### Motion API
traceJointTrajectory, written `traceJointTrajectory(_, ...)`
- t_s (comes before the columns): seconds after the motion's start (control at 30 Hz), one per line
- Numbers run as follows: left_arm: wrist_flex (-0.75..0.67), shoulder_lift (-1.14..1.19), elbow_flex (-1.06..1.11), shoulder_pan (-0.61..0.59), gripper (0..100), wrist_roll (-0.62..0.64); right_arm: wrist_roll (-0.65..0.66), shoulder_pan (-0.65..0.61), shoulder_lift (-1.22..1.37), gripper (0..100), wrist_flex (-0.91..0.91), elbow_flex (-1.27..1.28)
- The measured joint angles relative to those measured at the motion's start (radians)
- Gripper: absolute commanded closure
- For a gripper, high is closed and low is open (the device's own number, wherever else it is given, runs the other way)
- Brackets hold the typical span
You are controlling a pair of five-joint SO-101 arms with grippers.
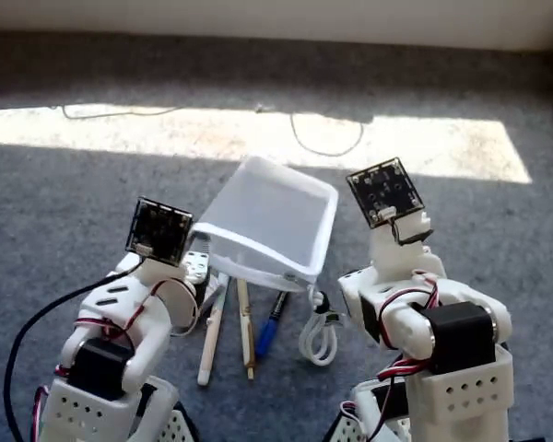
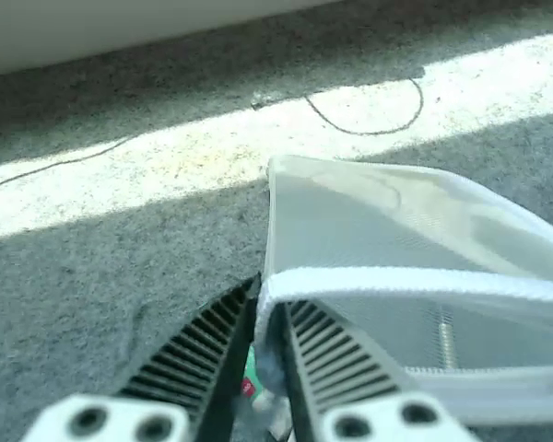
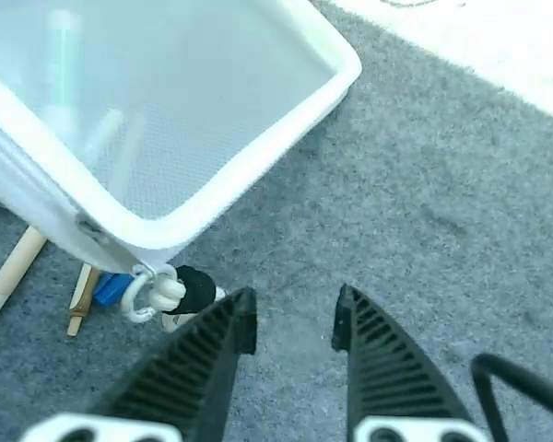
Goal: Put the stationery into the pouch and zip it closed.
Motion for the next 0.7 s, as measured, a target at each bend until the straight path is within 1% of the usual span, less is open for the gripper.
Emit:
traceJointTrajectory(0.2,0.068,0.0,-0.12,-0.066,99,0.0,-0.017,0.0,0.0,86.1,0.0,0.0)
traceJointTrajectory(0.3,0.069,0.041,-0.175,-0.1,99,0.0,-0.017,0.0,0.0,86.1,0.0,0.0)
traceJointTrajectory(0.47,0.086,0.261,-0.315,-0.19,99,0.002,-0.038,0.0,0.0,86.1,-0.005,0.0)
traceJointTrajectory(0.7,0.253,0.568,-0.641,-0.276,99,0.037,-0.176,0.0,0.0,86.1,-0.094,0.008)
